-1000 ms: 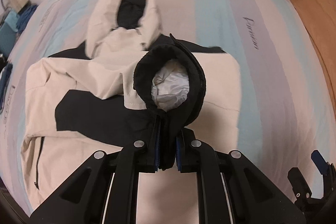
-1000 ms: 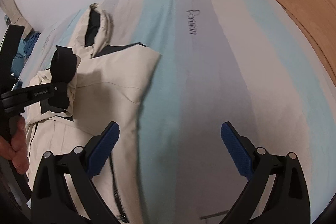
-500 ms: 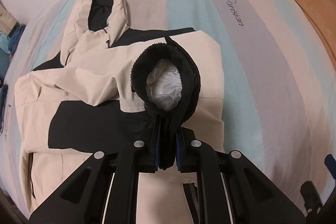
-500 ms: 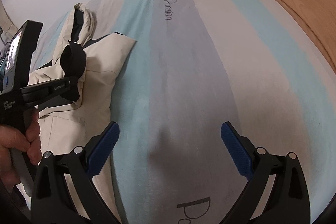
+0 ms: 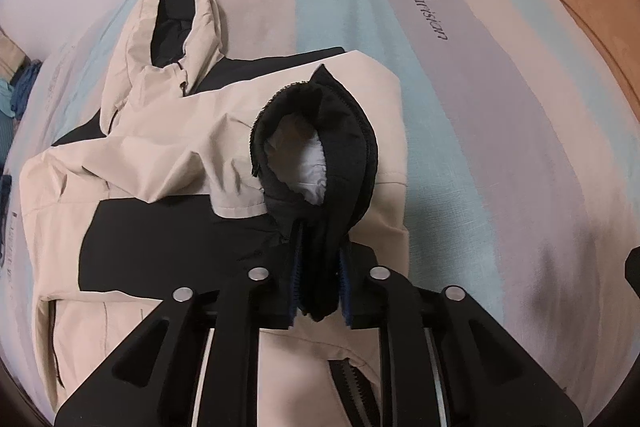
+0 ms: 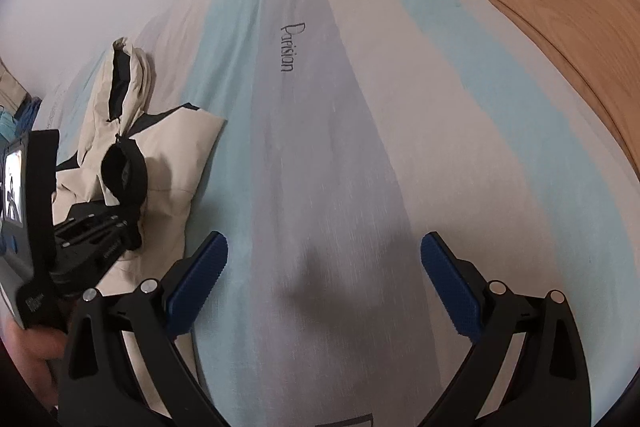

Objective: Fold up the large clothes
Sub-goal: 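Lower the cuff onto the jacket and open the left tool, then raise the left tool away from the folded sleeve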

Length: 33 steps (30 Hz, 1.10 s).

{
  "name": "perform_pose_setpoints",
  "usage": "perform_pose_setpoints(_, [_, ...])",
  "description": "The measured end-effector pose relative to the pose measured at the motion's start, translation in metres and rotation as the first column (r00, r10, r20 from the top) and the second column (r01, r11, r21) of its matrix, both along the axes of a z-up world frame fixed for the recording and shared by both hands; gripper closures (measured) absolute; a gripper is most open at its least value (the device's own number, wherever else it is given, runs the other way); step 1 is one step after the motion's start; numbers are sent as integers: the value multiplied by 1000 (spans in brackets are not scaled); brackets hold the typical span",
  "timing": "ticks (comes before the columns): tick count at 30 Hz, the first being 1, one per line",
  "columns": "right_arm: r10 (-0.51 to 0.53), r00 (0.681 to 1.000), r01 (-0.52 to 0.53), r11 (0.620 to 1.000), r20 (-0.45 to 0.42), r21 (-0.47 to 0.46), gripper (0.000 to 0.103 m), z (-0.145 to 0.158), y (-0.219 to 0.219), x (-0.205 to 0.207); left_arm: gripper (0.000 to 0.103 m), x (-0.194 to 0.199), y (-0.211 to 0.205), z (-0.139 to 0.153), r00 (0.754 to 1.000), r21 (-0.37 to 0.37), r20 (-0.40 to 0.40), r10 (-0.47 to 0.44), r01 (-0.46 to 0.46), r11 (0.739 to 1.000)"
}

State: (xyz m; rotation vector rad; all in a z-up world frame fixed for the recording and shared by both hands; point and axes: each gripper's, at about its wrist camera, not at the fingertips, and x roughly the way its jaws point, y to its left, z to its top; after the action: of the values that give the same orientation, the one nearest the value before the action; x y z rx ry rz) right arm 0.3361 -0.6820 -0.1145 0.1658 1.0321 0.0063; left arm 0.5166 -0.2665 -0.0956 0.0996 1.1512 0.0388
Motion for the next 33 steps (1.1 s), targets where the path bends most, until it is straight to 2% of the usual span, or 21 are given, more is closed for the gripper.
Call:
perform_pose_setpoints(1, [2, 1000, -2, 1000, -8, 2, 10, -1, 1, 0, 78, -1, -2, 0, 1000, -15, -3, -5, 5, 1000])
perform_pose_setpoints(8, [17, 1000, -17, 1000, -20, 14, 10, -1, 1, -12, 69, -8, -13, -1, 999, -28, 7, -40, 40, 999])
perform_pose_setpoints(11, [10, 1000, -9, 1000, -30, 14, 10, -3, -3, -15, 52, -10, -16, 0, 999, -37, 17, -51, 51, 998])
perform_pose_setpoints(13, [2, 999, -1, 1000, -36, 18, 10, -5, -6, -16, 36, -12, -16, 2, 999, -41, 26, -43, 44, 998])
perform_pose_setpoints(15, [-7, 999, 8, 1000, -39, 20, 10, -5, -8, -18, 34, -13, -15, 3, 999, -53, 34, -39, 41, 998])
perform_pose_setpoints(20, [-15, 999, 16, 1000, -43, 25, 10, -6, -7, -20, 22, -15, -9, 5, 999, -47, 39, -35, 37, 998])
perform_pose_setpoints(23, [-9, 999, 10, 1000, -44, 23, 10, -7, -2, -21, 7, -16, -4, 7, 998, -34, 55, -22, 23, 999])
perform_pose_setpoints(27, [2, 999, -1, 1000, -44, 20, 10, -3, 7, -19, 6, -19, 2, 10, 997, -10, 65, -32, 33, 999])
perform_pose_setpoints(33, [27, 999, -26, 1000, -30, 7, 10, 11, 30, -14, 6, -20, 23, 24, 997, -26, 69, -19, 21, 999])
